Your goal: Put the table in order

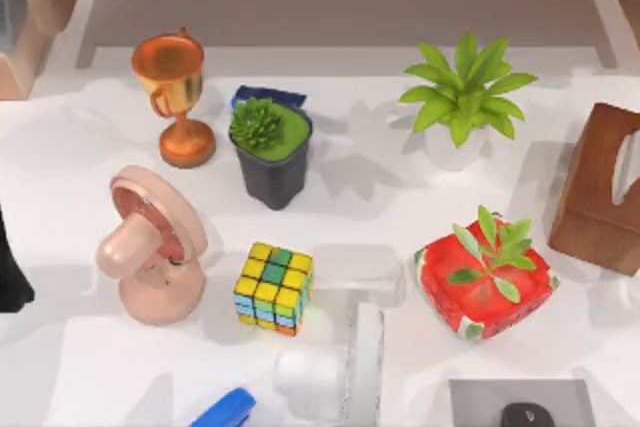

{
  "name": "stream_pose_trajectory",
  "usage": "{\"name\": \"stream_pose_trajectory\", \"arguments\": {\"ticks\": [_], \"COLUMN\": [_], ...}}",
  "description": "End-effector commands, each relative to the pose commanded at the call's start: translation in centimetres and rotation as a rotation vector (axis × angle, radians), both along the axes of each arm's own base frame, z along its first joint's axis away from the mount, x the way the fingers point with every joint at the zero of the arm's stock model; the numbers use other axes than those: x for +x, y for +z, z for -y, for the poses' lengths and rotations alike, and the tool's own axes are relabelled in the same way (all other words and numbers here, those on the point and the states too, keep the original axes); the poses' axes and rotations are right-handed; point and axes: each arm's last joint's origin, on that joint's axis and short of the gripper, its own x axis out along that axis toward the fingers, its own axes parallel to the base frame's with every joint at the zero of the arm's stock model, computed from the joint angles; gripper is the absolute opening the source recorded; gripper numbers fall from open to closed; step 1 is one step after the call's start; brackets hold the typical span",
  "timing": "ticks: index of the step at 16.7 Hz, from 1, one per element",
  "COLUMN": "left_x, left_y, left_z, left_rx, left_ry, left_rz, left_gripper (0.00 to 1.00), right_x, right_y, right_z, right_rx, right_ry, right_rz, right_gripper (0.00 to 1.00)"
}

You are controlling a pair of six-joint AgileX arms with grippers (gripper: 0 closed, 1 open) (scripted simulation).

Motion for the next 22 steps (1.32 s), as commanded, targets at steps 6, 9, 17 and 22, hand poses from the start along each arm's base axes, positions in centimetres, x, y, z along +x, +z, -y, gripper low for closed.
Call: {"name": "stream_pose_trajectory", "arguments": {"ticks": [6,9,17,22], "left_x": [2.8,6.2,20.0,27.1], "left_y": [10.7,17.0,27.1,26.9], "left_z": [1.1,2.6,11.2,18.5], "left_rx": [-0.001,-0.011,-0.017,-0.006], "left_ry": [-0.005,-0.009,-0.011,-0.009], "left_rz": [-0.012,0.003,0.009,0.001], "left_gripper": [1.00,1.00,1.00,1.00], "right_x": [0.0,0.0,0.0,0.0], "right_y": [0.0,0.0,0.0,0.0], "right_z": [0.0,0.0,0.0,0.0], "right_rx": [0.000,0.000,0.000,0.000], "right_ry": [0.000,0.000,0.000,0.000], "right_rz": [0.000,0.000,0.000,0.000], "right_gripper": [1.00,1.00,1.00,1.00]}}
